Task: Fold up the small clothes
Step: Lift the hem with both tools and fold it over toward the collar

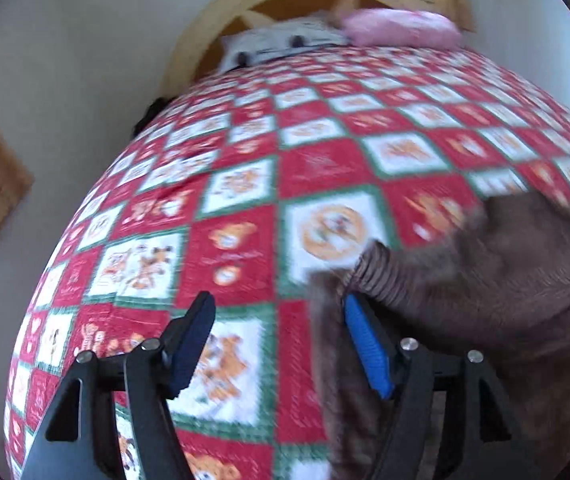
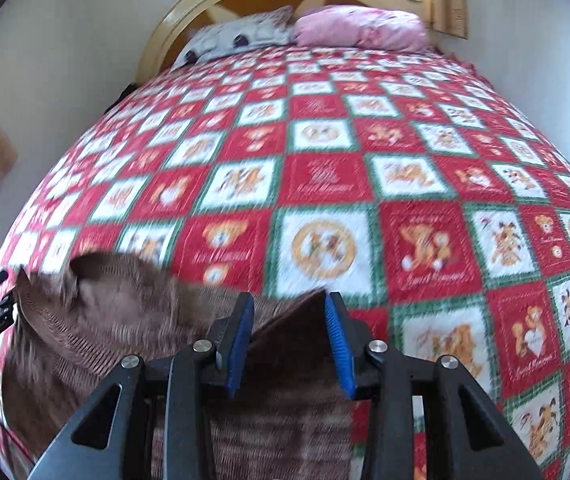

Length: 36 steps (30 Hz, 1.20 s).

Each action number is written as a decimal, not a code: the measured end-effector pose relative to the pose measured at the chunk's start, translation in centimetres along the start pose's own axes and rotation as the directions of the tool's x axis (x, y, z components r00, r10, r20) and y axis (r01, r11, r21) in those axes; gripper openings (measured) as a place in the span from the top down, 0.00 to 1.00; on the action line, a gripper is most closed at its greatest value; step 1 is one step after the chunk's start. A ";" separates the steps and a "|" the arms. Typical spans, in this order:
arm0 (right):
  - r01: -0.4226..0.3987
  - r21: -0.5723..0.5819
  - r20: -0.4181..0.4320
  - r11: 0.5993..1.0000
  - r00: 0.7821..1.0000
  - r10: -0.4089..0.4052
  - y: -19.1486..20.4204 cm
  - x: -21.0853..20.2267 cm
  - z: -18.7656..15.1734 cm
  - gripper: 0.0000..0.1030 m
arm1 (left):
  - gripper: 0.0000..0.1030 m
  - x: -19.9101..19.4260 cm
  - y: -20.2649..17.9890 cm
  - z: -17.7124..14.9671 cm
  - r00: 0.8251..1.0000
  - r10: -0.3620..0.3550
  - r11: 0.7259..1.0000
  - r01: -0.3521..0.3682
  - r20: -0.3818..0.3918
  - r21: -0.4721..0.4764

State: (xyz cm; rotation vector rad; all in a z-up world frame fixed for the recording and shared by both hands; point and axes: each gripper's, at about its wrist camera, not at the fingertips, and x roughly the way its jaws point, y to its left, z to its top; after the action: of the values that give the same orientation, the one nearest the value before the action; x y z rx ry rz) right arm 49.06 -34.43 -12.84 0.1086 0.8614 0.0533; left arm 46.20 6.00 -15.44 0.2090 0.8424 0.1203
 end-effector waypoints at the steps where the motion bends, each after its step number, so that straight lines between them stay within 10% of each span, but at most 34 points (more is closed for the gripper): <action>1: -0.009 0.013 0.008 1.000 1.000 0.009 -0.1 -0.3 0.0 0.63 | 0.31 0.3 0.6 0.0 1.000 0.016 1.000 -0.016 -0.006 -0.023; 7: -0.090 -0.043 0.029 0.995 0.995 0.092 1.5 -2.1 -3.0 0.58 | 0.30 -0.8 2.2 -2.8 0.996 0.093 0.995 -0.093 0.003 -0.045; 11: -0.187 -0.148 -0.117 0.971 0.978 0.171 4.8 -0.8 -5.5 0.57 | 0.26 -2.4 0.1 -3.3 0.998 0.051 0.998 -0.051 0.039 0.020; 19: -0.091 -0.056 -0.140 0.994 0.987 0.083 3.8 1.5 -4.4 0.57 | 0.13 -0.8 -1.3 -3.7 0.996 0.088 0.993 -0.088 0.007 0.080; 28: -0.118 -0.045 -0.076 0.992 0.991 0.114 0.2 -6.4 -9.3 0.57 | 0.13 -7.6 2.7 -9.3 0.992 -0.124 0.992 0.124 0.029 0.006; 36: -0.133 0.018 -0.061 0.991 0.989 0.133 -2.8 -10.4 -15.0 0.57 | 0.26 -9.9 2.2 -13.9 0.921 -0.388 0.921 0.386 -0.046 -0.052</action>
State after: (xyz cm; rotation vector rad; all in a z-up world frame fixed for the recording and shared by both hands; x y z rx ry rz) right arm 30.90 -37.01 -15.03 0.1779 0.9162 0.1767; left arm 29.16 8.17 -16.74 -0.0042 0.9213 -0.2290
